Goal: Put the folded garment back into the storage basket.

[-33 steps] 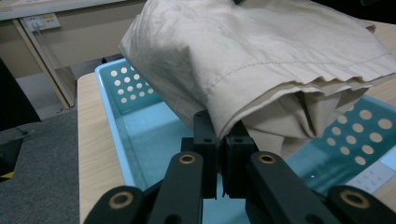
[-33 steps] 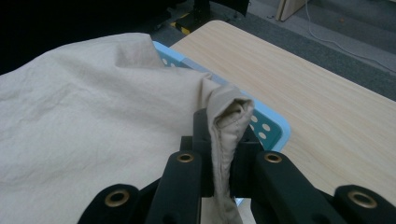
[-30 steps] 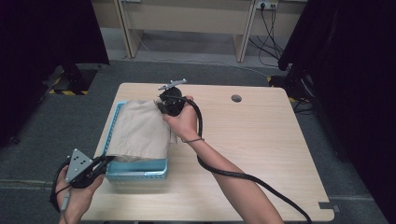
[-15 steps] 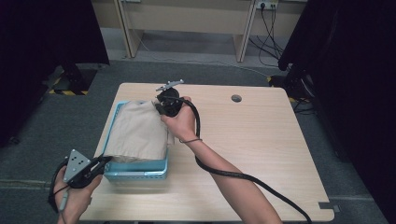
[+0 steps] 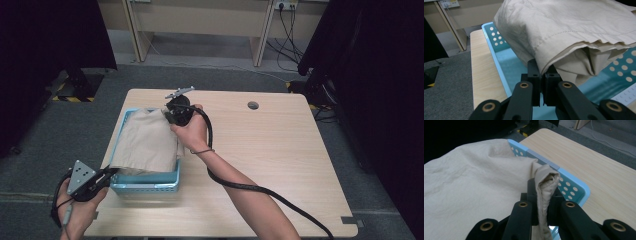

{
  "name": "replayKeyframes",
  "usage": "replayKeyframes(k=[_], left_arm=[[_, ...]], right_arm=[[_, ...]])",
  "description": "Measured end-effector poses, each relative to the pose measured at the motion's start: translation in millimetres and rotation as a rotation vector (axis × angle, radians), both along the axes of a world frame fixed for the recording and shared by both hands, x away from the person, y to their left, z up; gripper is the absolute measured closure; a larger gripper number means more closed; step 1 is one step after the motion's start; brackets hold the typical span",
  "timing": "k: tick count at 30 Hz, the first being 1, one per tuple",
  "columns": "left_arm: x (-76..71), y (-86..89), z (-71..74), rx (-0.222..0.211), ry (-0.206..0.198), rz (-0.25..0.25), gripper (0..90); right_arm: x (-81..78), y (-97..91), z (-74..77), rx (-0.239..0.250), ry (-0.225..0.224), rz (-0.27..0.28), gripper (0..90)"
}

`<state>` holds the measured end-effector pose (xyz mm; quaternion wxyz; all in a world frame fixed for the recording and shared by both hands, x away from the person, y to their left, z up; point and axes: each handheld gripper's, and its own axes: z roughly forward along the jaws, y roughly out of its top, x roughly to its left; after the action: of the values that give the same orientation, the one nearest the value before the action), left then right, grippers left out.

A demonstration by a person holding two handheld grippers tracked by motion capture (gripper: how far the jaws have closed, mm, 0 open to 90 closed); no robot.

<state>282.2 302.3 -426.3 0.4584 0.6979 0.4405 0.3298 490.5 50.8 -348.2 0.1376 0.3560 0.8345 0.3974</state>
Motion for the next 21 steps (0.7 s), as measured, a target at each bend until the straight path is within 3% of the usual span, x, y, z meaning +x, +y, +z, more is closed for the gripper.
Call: replayKeyframes(k=[21], left_arm=[[2.7,6.2,-8.1,-0.006,0.024,0.016,86.1]], right_arm=[[1.8,4.3,-9.1,-0.008,0.016,0.004,84.6]])
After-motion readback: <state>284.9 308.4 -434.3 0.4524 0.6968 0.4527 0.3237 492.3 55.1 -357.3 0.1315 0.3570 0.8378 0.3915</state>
